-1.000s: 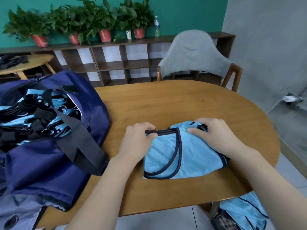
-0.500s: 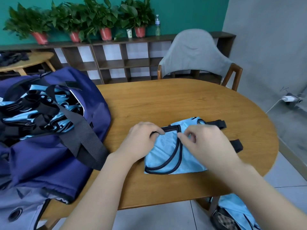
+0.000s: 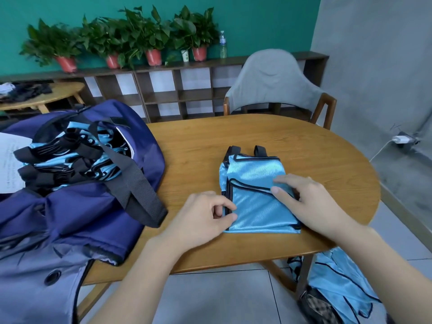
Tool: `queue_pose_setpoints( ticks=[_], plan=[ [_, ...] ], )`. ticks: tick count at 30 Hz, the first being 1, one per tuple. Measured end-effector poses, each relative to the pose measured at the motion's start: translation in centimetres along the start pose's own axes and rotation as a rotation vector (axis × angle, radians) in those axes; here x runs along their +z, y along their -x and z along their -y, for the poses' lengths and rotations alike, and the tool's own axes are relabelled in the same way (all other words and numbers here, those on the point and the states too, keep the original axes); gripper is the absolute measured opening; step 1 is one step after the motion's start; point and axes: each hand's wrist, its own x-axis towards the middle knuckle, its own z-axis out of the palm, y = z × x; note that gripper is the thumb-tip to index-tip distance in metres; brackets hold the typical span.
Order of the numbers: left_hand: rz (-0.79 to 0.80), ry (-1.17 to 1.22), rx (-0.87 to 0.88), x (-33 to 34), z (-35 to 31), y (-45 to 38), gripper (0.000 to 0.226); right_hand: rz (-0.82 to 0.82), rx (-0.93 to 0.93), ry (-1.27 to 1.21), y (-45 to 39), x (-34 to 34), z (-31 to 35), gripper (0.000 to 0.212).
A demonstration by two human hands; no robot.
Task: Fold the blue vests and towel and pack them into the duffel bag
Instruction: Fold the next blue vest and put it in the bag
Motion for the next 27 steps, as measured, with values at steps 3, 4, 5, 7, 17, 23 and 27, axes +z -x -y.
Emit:
queue_pose_setpoints(
  ticks=[3, 4, 5, 7, 17, 23, 27],
  plan=[
    [-0.067, -0.033, 0.072, 0.2, 0.5, 0.2, 0.017, -0.005, -0.170, -0.103, 1.1, -0.3, 1.1, 0.042],
    [-0.076, -0.042, 0.111, 0.4, 0.5, 0.3, 0.018, 0.036, -0.225, -0.110, 1.5, -0.1, 1.3, 0.040],
    [-0.079, -0.044, 0.153, 0.6, 0.5, 0.3, 0.019, 0.081, -0.262, -0.119, 1.9, 0.1, 1.4, 0.040],
    [-0.074, -0.043, 0.227, 1.1, 0.6, 0.4, 0.022, 0.142, -0.303, -0.134, 2.5, 0.7, 1.4, 0.037],
    [0.017, -0.095, 0.221, 1.8, 0.4, 0.7, 0.041, 0.064, -0.365, -0.180, 2.7, 1.7, 1.8, 0.006],
    [-0.148, -0.097, 0.257, 2.1, 0.1, 0.5, 0.012, 0.026, -0.189, -0.319, 2.8, 0.4, 2.4, 0.005],
    [-0.239, -0.091, 0.214, 2.0, -0.5, 0.2, 0.013, 0.127, -0.155, 0.045, 3.1, -0.3, 1.6, 0.049]
  ],
)
